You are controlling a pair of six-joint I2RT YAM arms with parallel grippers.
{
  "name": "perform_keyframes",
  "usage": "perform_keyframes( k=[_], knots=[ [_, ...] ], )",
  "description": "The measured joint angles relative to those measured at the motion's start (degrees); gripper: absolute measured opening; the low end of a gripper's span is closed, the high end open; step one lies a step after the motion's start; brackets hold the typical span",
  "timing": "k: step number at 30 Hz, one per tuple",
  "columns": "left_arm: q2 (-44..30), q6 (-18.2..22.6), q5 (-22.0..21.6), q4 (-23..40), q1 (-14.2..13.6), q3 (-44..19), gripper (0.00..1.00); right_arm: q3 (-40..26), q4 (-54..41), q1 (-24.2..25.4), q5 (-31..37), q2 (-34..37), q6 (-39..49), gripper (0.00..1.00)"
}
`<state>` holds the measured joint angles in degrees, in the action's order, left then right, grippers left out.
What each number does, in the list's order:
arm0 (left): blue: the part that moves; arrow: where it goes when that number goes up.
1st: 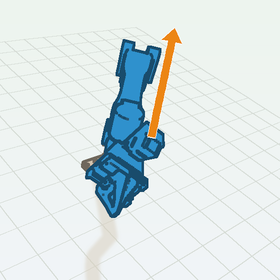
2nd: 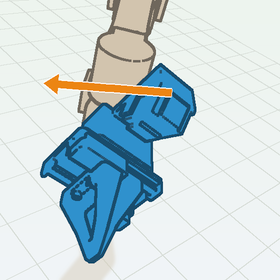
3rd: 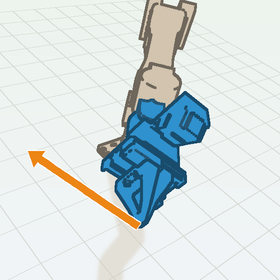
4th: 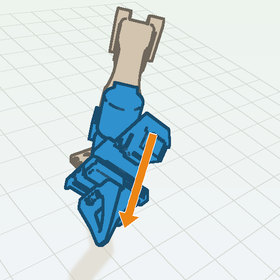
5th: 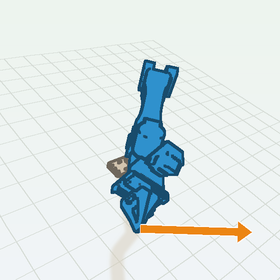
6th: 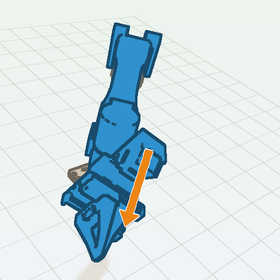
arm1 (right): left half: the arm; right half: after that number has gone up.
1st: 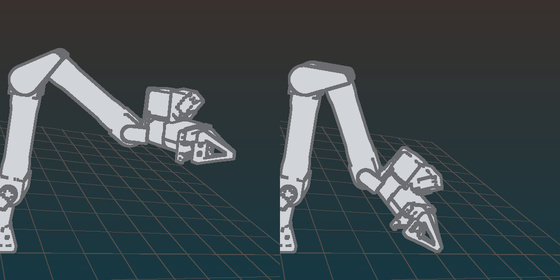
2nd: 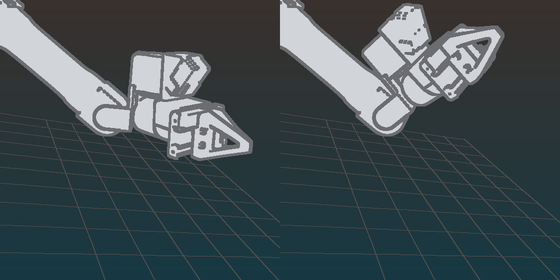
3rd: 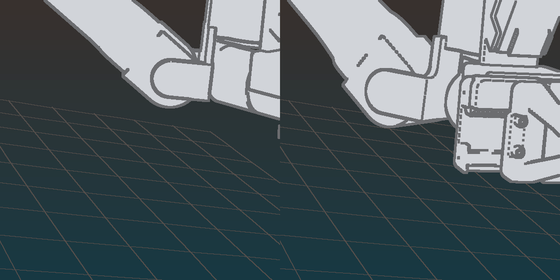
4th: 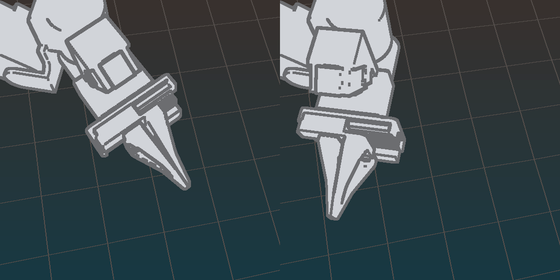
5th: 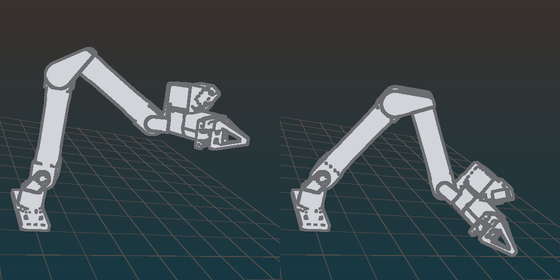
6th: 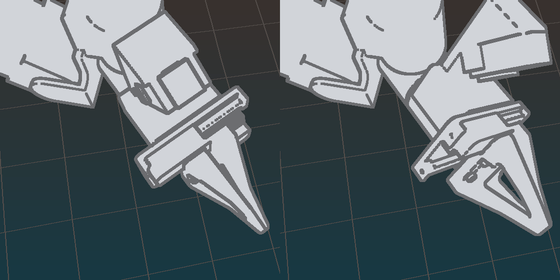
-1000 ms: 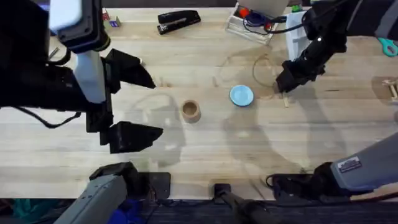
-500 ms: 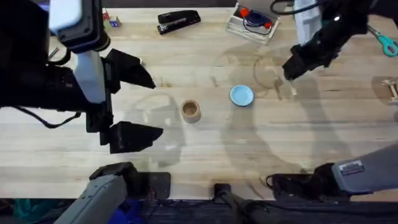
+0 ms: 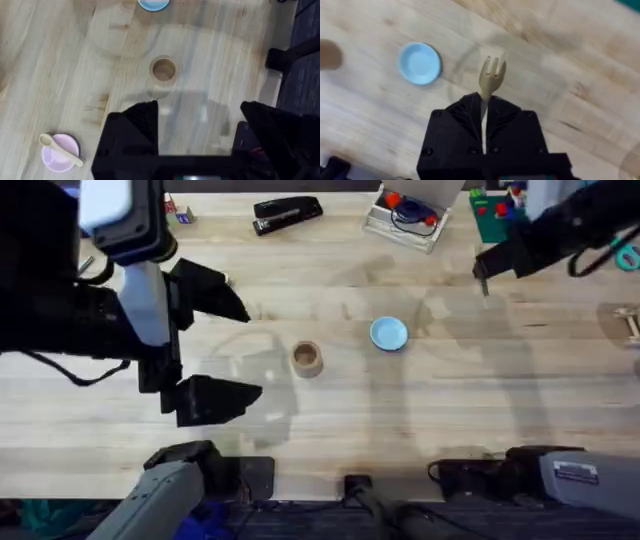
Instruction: Pick up a utensil and set it on the pink plate, then put the other utensil in the container.
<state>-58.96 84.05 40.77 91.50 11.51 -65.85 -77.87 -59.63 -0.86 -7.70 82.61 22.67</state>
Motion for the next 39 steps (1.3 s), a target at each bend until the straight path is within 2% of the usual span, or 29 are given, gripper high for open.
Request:
perform_keyframes(
  k=[5, 10, 19, 32, 39],
  knots=[
    [0.0, 0.0, 0.0, 0.0, 0.0, 0.01, 0.993, 0.0, 0.14, 0.0, -7.16, -5.27, 4.49, 0.033],
    [0.0, 0.0, 0.0, -0.01, 0.0, -0.01, 0.993, 0.0, 0.24, 0.0, -17.33, -7.65, 11.34, 0.033],
    [0.0, 0.0, 0.0, 0.0, 0.0, -0.01, 0.993, 0.0, 0.29, 0.0, -34.76, -7.45, 23.24, 0.033],
    [0.0, 0.0, 0.0, 0.0, 0.0, 0.0, 0.993, 0.0, 0.4, 0.0, -51.87, -7.47, 41.15, 0.033],
    [0.0, 0.0, 0.0, 0.0, 0.0, 0.0, 0.993, 0.0, -0.05, -0.09, -62.07, -5.54, 47.46, 0.034]
  ],
)
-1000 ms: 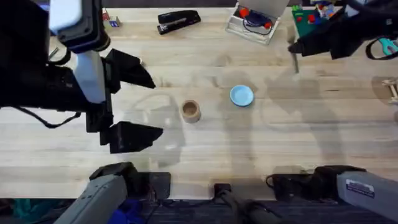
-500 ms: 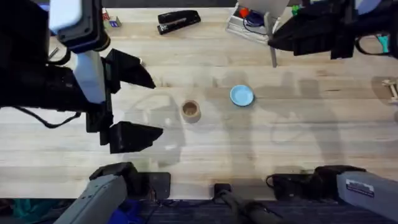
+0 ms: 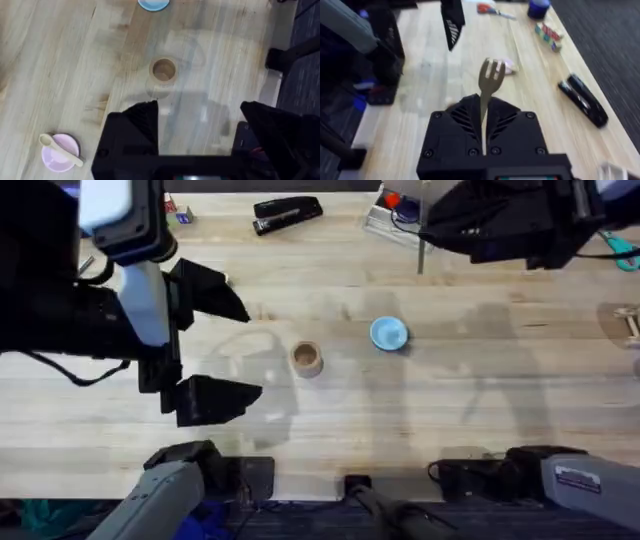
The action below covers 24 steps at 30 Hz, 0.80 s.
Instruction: Pick up a utensil and set it on the pink plate, then put the other utensil in the container.
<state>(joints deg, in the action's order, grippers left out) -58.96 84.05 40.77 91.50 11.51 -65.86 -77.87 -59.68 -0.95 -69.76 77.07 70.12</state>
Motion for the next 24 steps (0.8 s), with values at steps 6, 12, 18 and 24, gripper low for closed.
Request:
perform_keyframes(
  k=[6, 12, 18, 24],
  knots=[
    [0.0, 0.0, 0.0, 0.0, 0.0, 0.0, 0.993, 0.0, 0.02, -0.69, -7.26, 3.72, 3.5, 0.033],
    [0.0, 0.0, 0.0, 0.0, 0.0, 0.01, 0.993, 0.0, 0.03, -4.68, -10.31, 7.64, 7.66, 0.033],
    [0.0, 0.0, 0.0, 0.0, 0.0, 0.01, 0.992, 0.0, 0.11, -9.53, -11.1, 11.52, 11.67, 0.032],
    [0.0, 0.0, 0.0, -0.02, 0.0, -0.01, 0.993, 0.0, 1.0, -12.26, -11.36, 14.25, 15.28, 0.033]
  ],
)
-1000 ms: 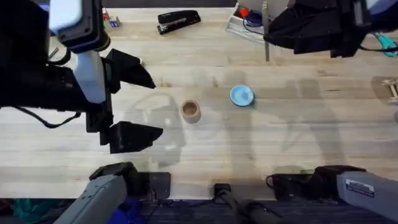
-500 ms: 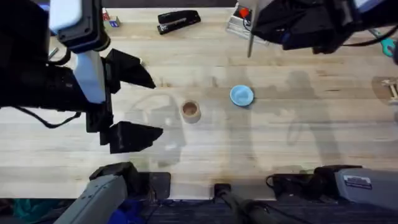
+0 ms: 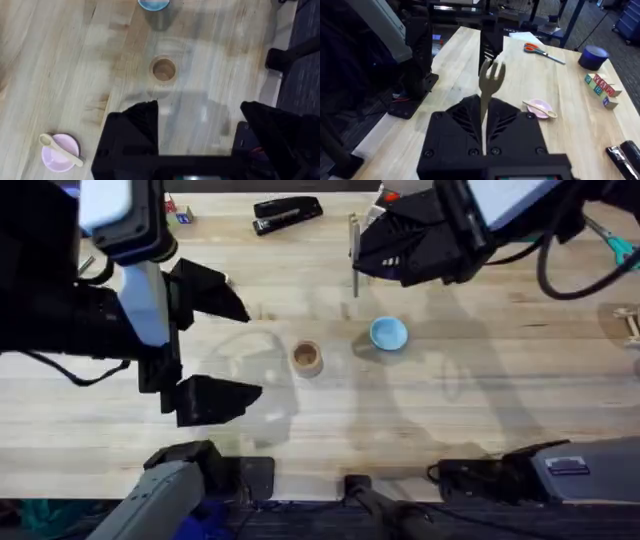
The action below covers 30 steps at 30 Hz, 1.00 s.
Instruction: Pick up a utensil and set it on the pink plate, then put the other utensil in the container.
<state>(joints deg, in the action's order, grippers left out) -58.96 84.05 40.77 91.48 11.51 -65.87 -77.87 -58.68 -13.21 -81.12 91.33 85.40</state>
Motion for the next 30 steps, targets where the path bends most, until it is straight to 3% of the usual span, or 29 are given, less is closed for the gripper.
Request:
perform_keyframes(
  k=[14, 30],
  knots=[
    [0.0, 0.0, 0.0, 0.02, 0.0, 0.02, 0.993, 0.0, 5.59, -0.88, -1.45, 8.33, 0.52, 0.033],
    [0.0, 0.0, 0.0, 0.02, 0.0, 0.0, 0.993, -0.02, 7.98, -3.47, -1.6, 10.87, 0.35, 0.033]
  ],
)
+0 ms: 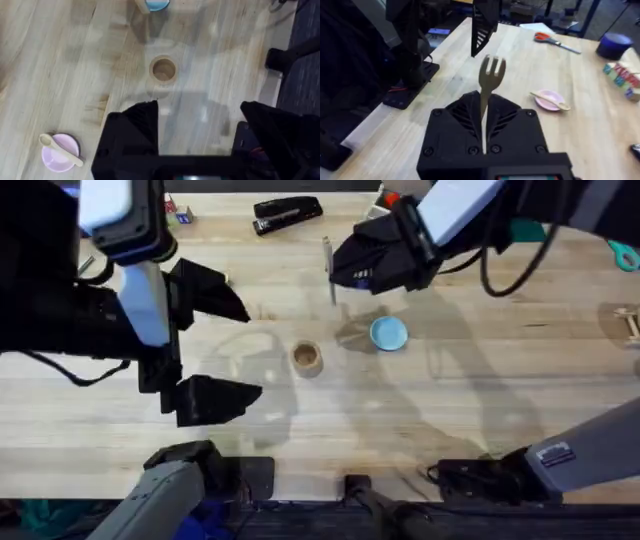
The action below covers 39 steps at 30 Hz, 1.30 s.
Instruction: Pick up a utensil and set it on the pink plate, then put the other utensil in the container.
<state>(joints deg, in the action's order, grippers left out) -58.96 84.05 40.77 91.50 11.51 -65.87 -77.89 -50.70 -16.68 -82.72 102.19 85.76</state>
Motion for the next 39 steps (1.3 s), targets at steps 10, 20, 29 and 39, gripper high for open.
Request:
perform_keyframes(
  k=[10, 20, 29, 39],
  knots=[
    [0.0, 0.0, 0.0, 0.0, 0.0, 0.0, 0.993, 0.0, -0.08, -3.51, 0.0, 4.85, 0.22, 0.033],
    [0.0, 0.0, 0.0, 0.0, 0.0, 0.0, 0.993, 0.0, -0.31, -5.64, 0.0, 7.99, 2.32, 0.033],
    [0.0, 0.0, 0.0, 0.0, 0.0, 0.0, 0.993, 0.0, -0.13, -6.72, 0.0, 11.39, 3.43, 0.033],
    [0.0, 0.0, 0.02, 0.0, 0.0, 0.02, 0.993, 0.0, 0.07, -8.21, 0.0, 15.64, 4.16, 0.033]
  ],
)
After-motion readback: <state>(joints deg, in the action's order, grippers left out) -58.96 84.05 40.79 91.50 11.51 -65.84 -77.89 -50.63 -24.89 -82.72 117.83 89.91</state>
